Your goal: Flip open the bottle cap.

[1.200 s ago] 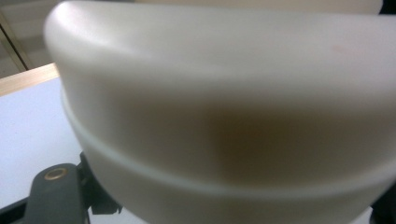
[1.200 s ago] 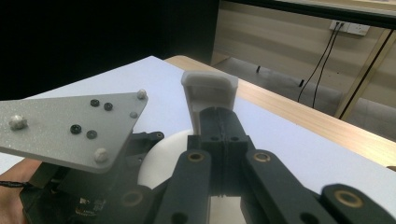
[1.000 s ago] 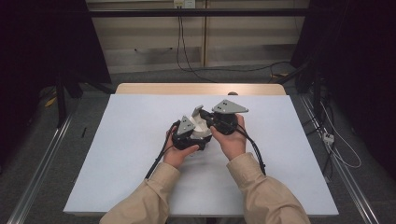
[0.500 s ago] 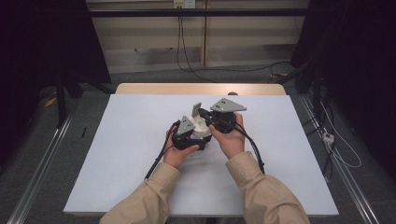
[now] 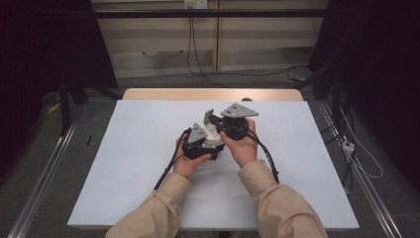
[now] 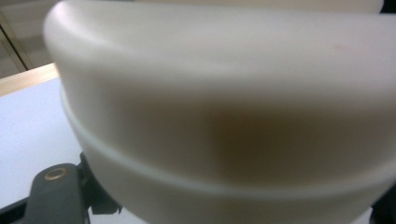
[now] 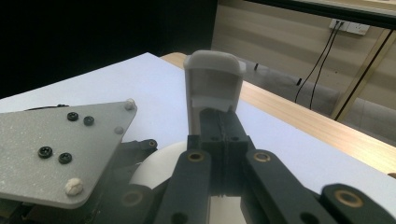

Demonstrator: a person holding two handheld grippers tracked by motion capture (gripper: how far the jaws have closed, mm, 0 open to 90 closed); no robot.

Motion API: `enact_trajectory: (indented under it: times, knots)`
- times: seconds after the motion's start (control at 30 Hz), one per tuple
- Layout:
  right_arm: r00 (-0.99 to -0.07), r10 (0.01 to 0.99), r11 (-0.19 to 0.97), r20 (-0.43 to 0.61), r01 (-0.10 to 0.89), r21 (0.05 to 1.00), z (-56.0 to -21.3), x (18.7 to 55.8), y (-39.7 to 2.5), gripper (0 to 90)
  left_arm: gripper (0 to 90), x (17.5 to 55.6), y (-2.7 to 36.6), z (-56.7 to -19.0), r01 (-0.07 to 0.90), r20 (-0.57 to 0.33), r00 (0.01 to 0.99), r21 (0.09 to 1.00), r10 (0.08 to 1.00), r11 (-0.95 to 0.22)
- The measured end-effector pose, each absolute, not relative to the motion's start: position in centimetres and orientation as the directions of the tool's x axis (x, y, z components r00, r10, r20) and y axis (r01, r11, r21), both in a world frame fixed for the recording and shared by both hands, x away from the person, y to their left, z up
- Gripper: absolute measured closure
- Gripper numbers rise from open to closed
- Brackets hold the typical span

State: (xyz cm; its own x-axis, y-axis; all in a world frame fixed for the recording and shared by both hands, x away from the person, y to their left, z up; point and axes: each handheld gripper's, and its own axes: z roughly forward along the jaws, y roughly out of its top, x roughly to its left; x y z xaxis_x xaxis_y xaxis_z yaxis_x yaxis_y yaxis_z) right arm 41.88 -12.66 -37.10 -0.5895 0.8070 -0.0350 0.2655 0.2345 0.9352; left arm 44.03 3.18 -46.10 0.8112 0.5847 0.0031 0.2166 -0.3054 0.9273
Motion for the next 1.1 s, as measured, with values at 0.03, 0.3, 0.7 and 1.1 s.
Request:
enact_trajectory:
  times: [0.03,0.3,0.7,1.1]
  knots:
    - [-0.590,0.807,0.233,-0.033,0.266,0.935,-37.1,41.9,-12.6,90.0,18.6,44.0,3.2,-46.1,0.217,0.002,0.811,0.927,0.585,-0.305]
    - [-0.588,0.808,0.235,-0.037,0.263,0.936,-37.0,42.3,-12.4,90.0,18.6,44.1,3.2,-46.1,0.217,0.003,0.812,0.927,0.584,-0.305]
    - [-0.592,0.805,0.236,-0.035,0.266,0.935,-36.9,42.7,-12.0,90.0,18.6,44.1,3.2,-46.1,0.220,-0.002,0.811,0.928,0.585,-0.302]
    - [-0.592,0.805,0.234,-0.033,0.266,0.935,-37.0,43.0,-12.0,90.0,18.6,44.1,3.2,-46.1,0.217,0.004,0.812,0.926,0.583,-0.309]
